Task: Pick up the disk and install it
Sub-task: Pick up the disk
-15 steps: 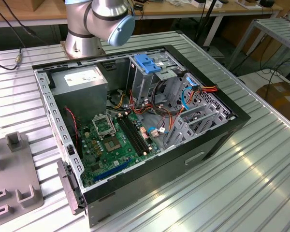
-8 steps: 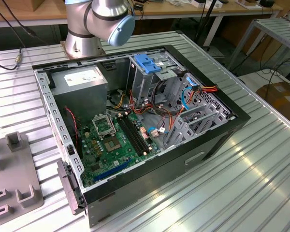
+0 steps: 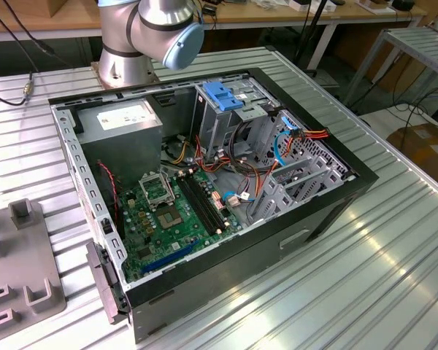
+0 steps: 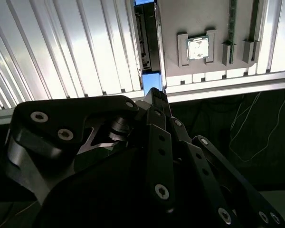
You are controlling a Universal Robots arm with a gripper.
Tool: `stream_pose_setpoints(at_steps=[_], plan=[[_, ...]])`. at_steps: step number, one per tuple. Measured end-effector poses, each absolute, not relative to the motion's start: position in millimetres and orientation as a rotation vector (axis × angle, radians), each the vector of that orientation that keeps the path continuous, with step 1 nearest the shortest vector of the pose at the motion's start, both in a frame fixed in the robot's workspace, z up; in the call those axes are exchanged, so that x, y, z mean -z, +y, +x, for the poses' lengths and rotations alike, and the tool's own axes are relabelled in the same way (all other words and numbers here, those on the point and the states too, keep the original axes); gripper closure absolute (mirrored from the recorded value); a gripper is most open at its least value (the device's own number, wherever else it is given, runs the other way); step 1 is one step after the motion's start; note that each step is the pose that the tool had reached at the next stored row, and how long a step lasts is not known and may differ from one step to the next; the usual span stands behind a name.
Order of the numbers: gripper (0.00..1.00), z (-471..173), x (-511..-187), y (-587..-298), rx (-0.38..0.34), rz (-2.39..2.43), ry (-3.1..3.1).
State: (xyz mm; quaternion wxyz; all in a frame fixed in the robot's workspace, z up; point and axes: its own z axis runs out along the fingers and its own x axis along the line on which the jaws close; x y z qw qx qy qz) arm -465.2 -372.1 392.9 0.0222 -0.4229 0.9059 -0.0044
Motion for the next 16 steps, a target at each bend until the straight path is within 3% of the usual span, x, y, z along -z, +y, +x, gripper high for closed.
stream_pose_setpoints(at_steps=[16], plan=[[0.9, -465.2, -392.8, -372.1, 0.001, -1.777, 2.536]])
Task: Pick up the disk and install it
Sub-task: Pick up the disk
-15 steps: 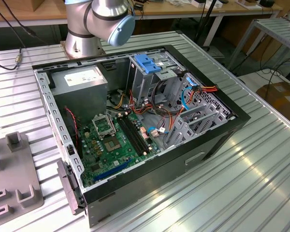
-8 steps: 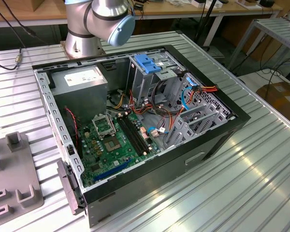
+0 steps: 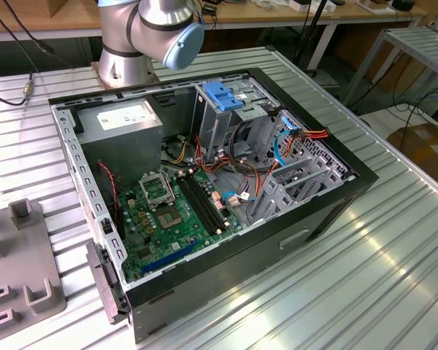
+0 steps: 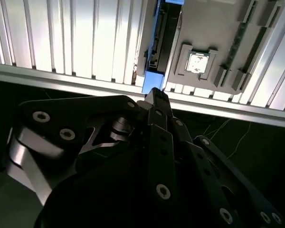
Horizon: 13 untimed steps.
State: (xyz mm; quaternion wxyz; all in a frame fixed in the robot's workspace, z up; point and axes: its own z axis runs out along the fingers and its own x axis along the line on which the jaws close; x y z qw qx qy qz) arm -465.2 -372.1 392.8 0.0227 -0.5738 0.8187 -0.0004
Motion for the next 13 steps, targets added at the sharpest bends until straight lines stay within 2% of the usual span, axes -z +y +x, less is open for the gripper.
stream_pose_setpoints(at_steps=[13], plan=[[0.9, -465.2, -391.9, -372.1, -0.008, -2.099, 2.276]])
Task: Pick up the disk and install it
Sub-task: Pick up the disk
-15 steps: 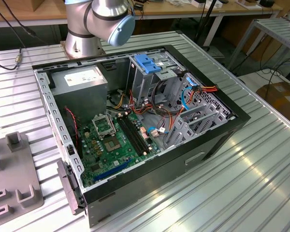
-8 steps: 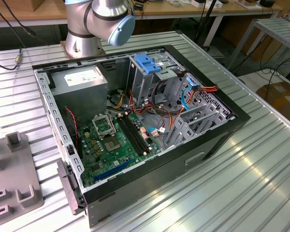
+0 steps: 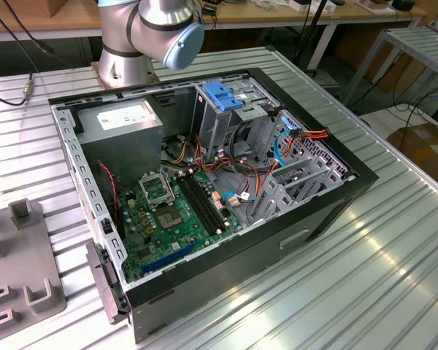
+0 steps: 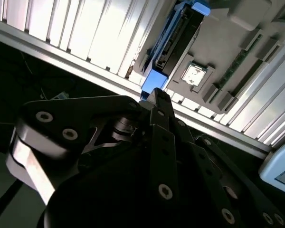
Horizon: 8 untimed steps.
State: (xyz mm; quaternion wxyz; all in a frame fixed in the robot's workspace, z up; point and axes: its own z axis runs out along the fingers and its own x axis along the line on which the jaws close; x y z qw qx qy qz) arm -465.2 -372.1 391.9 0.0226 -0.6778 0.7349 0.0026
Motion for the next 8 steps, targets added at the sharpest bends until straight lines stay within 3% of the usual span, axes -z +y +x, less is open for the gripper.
stream_pose_setpoints(at_steps=[6, 8], plan=[[0.89, -465.2, -391.6, -372.1, -0.01, -2.161, 2.218], [0.77, -465.2, -391.0, -372.1, -0.01, -2.17, 2.209]])
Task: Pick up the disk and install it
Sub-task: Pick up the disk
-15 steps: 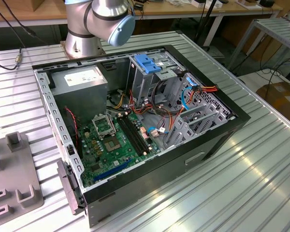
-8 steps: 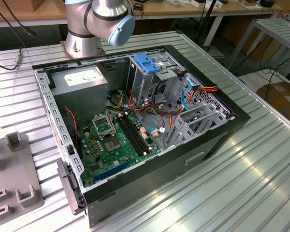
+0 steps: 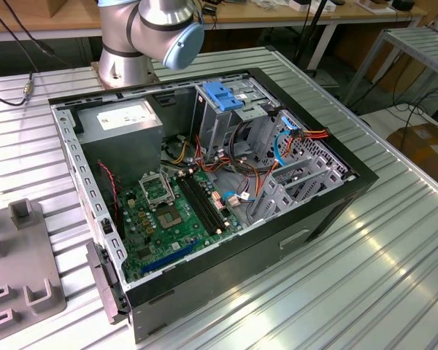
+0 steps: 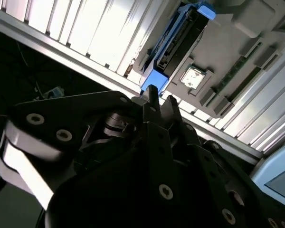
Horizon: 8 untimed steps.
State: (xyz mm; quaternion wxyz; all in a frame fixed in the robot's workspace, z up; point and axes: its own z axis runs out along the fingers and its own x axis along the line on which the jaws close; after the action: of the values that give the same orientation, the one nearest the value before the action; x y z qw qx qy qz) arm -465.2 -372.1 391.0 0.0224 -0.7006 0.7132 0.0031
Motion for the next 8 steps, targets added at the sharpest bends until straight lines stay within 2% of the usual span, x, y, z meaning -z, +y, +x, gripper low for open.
stream_pose_setpoints(at_steps=[2, 3, 4, 5, 6, 8], plan=[[0.64, -465, -388, -372, -0.01, -2.182, 2.198], [0.64, -465, -387, -372, -0.01, -2.192, 2.188], [0.53, -465, -385, -372, -0.011, -2.198, 2.182], [0.53, -466, -382, -372, -0.012, -2.2, 2.181], [0.46, -466, -379, -372, -0.013, -2.2, 2.181], [0.46, -467, -374, -372, -0.015, -2.201, 2.183]])
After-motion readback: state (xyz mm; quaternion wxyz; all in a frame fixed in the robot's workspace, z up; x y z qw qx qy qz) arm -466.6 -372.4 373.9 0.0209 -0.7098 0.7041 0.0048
